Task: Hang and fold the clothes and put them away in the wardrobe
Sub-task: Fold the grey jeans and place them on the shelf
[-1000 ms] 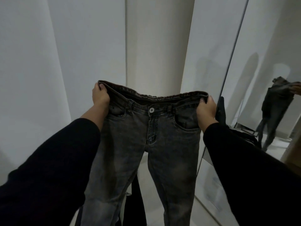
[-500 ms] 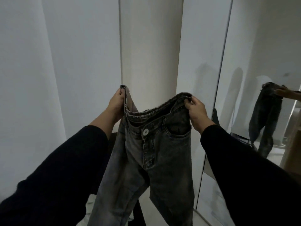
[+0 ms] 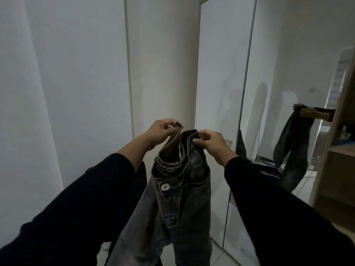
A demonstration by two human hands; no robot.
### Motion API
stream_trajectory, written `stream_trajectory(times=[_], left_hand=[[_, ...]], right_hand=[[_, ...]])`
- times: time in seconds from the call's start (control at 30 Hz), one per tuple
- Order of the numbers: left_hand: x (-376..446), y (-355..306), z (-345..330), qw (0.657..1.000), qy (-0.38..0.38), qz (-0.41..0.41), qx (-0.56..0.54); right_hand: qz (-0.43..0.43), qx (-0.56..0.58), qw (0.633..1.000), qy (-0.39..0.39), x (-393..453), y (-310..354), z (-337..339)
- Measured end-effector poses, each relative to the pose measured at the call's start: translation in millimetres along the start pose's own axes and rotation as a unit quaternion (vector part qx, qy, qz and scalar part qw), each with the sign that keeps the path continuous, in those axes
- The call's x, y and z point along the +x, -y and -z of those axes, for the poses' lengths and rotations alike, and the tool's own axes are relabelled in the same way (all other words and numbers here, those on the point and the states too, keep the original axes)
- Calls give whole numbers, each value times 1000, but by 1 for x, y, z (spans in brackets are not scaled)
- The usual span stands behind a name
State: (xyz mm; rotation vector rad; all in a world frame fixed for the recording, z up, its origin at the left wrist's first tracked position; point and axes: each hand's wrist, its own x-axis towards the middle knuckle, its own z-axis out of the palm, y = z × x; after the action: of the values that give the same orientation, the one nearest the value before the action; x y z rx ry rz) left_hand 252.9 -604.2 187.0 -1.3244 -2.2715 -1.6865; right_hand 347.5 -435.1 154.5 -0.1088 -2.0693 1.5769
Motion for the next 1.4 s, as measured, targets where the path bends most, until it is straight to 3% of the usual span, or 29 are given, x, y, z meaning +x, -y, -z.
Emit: stream_trajectory(times=[0.2,0.53,0.77,0.87,1.1,1.27,1.4], left_hand=[[0,-8,-9,998,63,5,7],[-4,12,5,999,-11,40,-13],[-10,-3,-19,999,16,7,-32],[-7,-7,-23,999,46,4,13],[-12,-16,-12,996,72,7,44],[-17,-24,-8,998,59,35,-18],[-29,-30,8,994,73,79,-15]], right_hand=[[-4,6,1000,29,-1,-2,-7],[7,52,995,87,-6,12,4],[-22,76,996,49,-14,-2,-6],[-31,68,997,26,-13,-4,-9],[-51,54,994,86,-12,6,-12],[-21,7,1000,8,-12,8,-18],[-12,-1,994,-107,-5,8,-17]])
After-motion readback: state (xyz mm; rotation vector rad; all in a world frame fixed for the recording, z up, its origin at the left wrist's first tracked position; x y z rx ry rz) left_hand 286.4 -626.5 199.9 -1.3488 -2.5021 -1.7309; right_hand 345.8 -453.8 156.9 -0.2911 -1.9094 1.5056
